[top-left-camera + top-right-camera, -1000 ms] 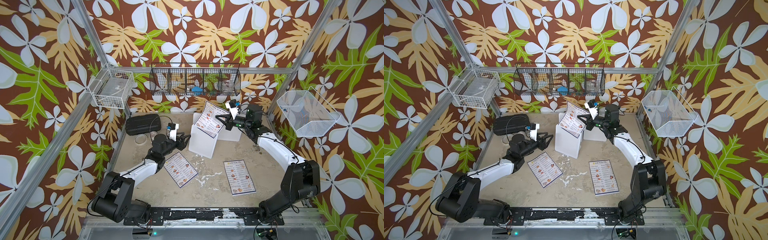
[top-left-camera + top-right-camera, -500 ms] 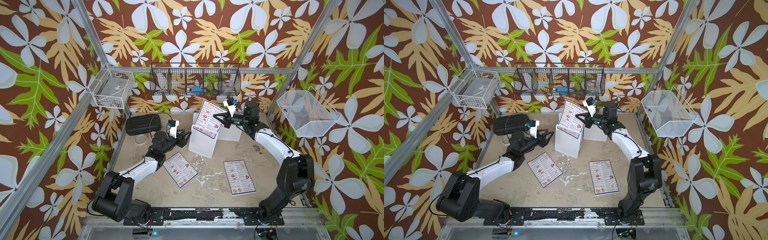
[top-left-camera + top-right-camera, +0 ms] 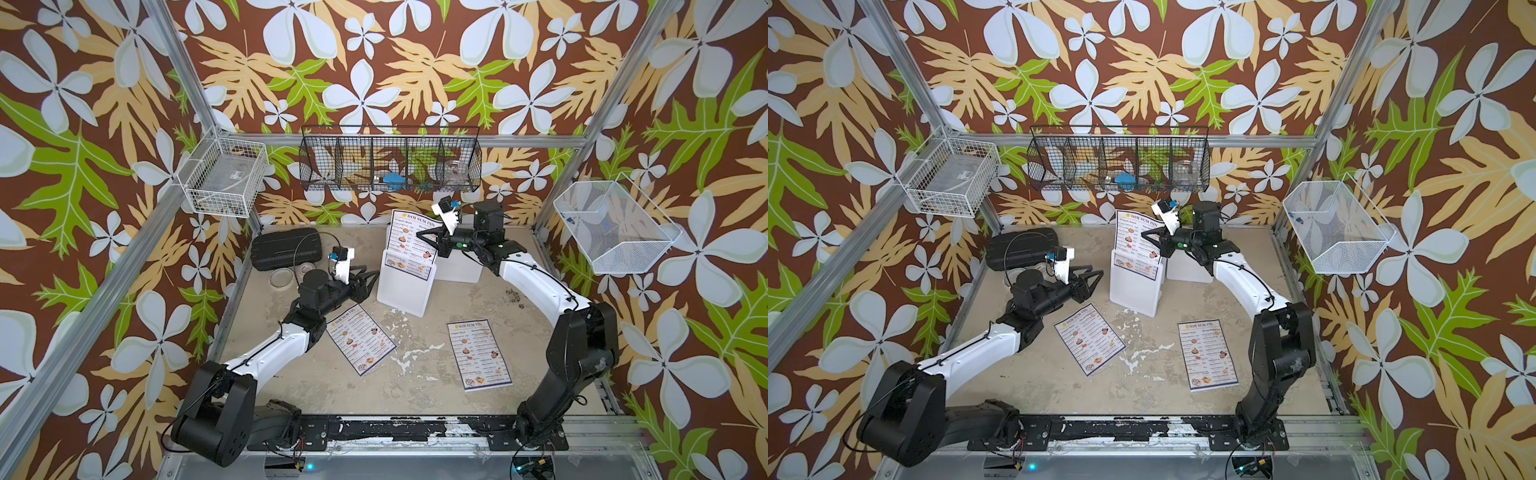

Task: Insert the menus into the narrow rack
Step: Insert the menu into the narrow rack.

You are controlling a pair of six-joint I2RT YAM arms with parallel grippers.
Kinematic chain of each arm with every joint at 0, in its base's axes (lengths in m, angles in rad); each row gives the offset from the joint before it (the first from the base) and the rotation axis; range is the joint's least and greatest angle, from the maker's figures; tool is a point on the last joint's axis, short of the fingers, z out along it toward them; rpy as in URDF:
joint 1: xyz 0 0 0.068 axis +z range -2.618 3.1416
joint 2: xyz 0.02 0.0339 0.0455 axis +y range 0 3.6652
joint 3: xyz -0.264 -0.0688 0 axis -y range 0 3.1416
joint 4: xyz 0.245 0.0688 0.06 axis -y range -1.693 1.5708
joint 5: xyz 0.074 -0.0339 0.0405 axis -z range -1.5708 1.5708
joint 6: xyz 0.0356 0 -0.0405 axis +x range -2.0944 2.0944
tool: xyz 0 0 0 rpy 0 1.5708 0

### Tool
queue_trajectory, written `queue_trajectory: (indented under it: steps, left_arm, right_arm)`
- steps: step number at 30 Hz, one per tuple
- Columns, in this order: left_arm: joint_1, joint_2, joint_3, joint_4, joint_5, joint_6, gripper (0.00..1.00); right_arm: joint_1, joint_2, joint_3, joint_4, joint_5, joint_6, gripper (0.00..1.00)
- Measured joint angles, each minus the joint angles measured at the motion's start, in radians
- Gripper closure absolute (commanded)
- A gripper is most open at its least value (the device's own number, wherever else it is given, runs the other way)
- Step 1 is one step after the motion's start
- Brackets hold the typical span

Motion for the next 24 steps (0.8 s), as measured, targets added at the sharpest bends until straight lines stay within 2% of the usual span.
queue_trajectory:
  steps: [5, 13, 20, 24]
  left_arm:
    - [0.000, -0.089, -0.094, -0.021, -0.058, 0.000, 0.44]
    - [0.000, -0.229, -0.198, -0.023, -0.081, -0.004, 0.42]
    - [0.000, -0.291, -0.221, -0.025, -0.115, -0.004, 0.41]
    - [0.000, -0.319, -0.231, -0.031, -0.130, -0.003, 0.41]
  right_arm:
    - [-0.003, 0.002, -0.005, -0.008, 0.031, -0.005, 0.89]
    - [0.000, -0.097, -0.149, 0.118, 0.032, 0.069, 0.78]
    - [0.000, -0.114, -0.180, 0.214, 0.043, 0.143, 0.79]
    - [0.000, -0.111, -0.175, 0.240, 0.050, 0.165, 0.88]
